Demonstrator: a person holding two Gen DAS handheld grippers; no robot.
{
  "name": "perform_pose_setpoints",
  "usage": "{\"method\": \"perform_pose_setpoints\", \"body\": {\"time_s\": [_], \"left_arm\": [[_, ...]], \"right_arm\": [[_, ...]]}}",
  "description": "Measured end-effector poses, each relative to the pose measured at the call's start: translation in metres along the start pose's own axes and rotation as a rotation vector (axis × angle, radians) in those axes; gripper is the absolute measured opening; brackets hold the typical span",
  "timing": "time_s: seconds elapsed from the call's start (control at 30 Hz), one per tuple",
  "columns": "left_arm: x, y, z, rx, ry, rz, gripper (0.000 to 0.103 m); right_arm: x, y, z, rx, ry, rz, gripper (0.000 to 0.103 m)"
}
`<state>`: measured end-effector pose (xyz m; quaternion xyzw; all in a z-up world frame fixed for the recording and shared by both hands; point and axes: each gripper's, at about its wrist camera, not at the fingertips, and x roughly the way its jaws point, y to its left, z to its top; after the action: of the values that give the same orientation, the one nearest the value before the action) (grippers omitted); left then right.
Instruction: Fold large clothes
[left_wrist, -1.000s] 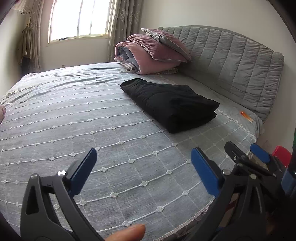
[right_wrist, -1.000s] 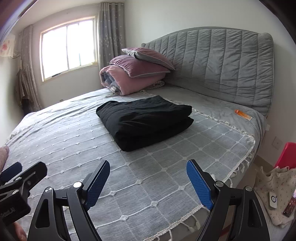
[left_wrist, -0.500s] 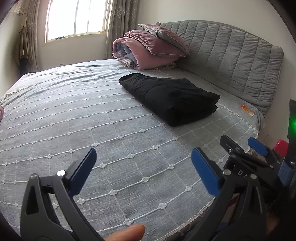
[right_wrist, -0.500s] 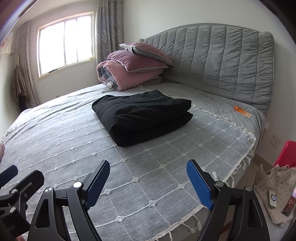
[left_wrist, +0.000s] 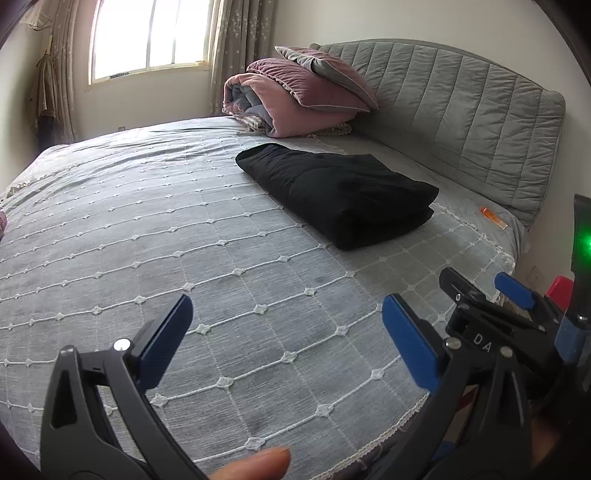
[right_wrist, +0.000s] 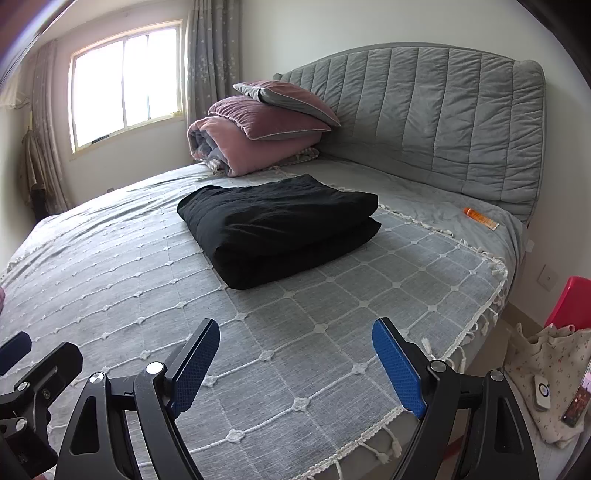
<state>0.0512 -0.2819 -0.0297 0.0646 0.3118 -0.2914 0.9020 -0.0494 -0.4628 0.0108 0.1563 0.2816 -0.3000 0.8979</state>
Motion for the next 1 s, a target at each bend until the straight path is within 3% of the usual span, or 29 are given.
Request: {"method": "perform_pose_setpoints", "body": {"time_s": [1.0], "left_arm": [[-0.0006, -0.0007, -0.0012, -0.004, 0.002, -0.016, 0.102]], "right_arm": [[0.0026, 0.0004, -0.0003, -0.006, 0.010, -0.017, 0.086]]}}
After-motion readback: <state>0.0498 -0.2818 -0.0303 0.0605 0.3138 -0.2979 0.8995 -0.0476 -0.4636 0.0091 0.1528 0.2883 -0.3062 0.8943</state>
